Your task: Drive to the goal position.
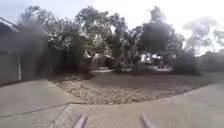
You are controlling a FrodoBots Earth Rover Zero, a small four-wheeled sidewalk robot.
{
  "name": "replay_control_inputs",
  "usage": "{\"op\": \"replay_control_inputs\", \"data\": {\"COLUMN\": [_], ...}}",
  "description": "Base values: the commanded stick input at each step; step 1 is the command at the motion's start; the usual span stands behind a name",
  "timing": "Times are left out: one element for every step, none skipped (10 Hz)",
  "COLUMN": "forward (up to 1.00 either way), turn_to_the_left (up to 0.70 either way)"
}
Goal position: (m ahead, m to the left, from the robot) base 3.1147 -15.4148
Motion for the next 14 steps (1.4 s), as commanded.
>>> {"op": "replay_control_inputs", "data": {"forward": [0.0, 0.0, 0.0, 0.0, 0.0, 0.0, 0.0, 0.0, 0.0, 0.0, 0.0, 0.0, 0.0, 0.0], "turn_to_the_left": [-0.25, -0.25, -0.25, -0.25, -0.25, -0.25, -0.25, -0.25, -0.25, -0.25, -0.25, -0.25, -0.25, -0.25]}}
